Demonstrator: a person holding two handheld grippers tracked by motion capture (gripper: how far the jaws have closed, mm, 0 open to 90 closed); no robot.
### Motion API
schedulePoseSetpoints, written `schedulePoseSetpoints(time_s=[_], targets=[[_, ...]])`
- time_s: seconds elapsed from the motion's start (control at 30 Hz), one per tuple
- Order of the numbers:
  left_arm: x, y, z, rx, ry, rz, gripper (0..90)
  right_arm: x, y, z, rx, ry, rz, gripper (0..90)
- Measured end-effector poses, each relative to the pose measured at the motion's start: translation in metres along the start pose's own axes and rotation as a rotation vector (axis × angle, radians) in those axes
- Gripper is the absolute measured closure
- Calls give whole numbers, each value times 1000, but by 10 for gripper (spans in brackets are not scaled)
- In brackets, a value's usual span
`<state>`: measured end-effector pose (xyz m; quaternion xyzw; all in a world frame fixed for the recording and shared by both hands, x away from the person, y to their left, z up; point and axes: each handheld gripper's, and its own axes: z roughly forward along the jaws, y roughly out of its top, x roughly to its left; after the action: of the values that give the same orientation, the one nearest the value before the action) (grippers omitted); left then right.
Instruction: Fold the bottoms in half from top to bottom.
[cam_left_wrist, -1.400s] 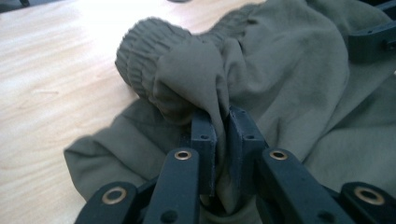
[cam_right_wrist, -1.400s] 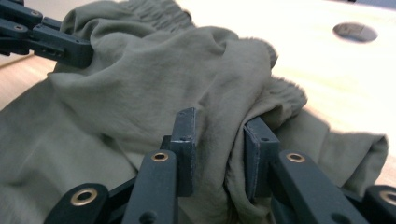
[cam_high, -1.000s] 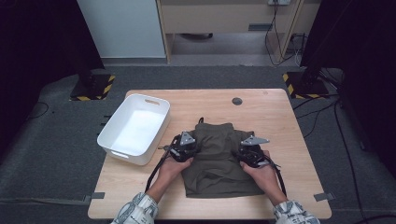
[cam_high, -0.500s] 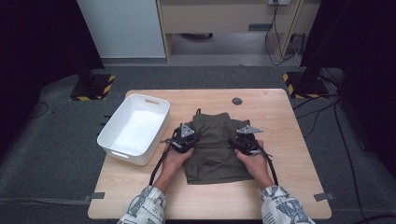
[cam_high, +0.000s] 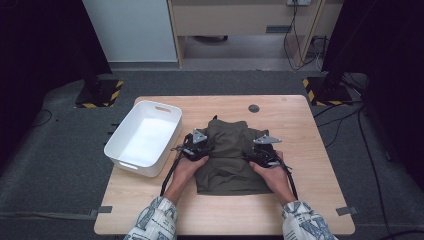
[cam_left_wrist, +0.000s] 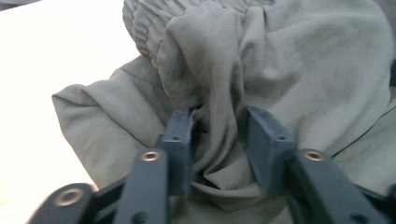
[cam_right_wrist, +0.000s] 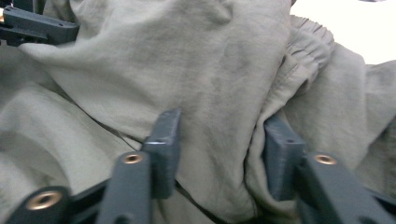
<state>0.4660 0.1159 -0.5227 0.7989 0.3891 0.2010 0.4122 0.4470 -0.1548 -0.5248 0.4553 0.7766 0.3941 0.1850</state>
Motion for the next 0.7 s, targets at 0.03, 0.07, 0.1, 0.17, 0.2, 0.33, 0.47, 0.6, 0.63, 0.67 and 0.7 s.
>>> schedulePoseSetpoints(time_s=[0.03,0.07,0.1,0.17,0.2,0.33,0.47,0.6,0.63,0.67,0.7], targets=[[0,2,-2,-3,4,2,555,0,1,-2,2,-3,0,466],[-1,3,-4,-12,7,3,537,1,2,-5,0,-7,-2,434],[-1,5,-6,-25,8,1,530,0,3,-8,-2,-7,-7,414],[-2,7,-9,-42,9,-3,516,-2,6,-15,-22,-4,7,374],[-3,12,-12,-56,19,1,517,-5,8,-18,-33,-3,16,341],[-6,22,-15,-84,22,9,582,-13,16,-23,-40,7,21,281],[-8,25,-10,-68,3,14,717,-18,30,-20,-35,55,30,241],[-5,23,-5,-24,4,-5,795,-18,42,-14,-54,35,20,375],[-4,22,-4,-11,5,-18,822,-19,45,-11,-49,30,20,416],[-3,21,-2,-3,3,-28,841,-19,48,-9,-48,15,11,482],[-2,20,-2,0,4,-33,856,-18,50,-6,-50,7,8,531]])
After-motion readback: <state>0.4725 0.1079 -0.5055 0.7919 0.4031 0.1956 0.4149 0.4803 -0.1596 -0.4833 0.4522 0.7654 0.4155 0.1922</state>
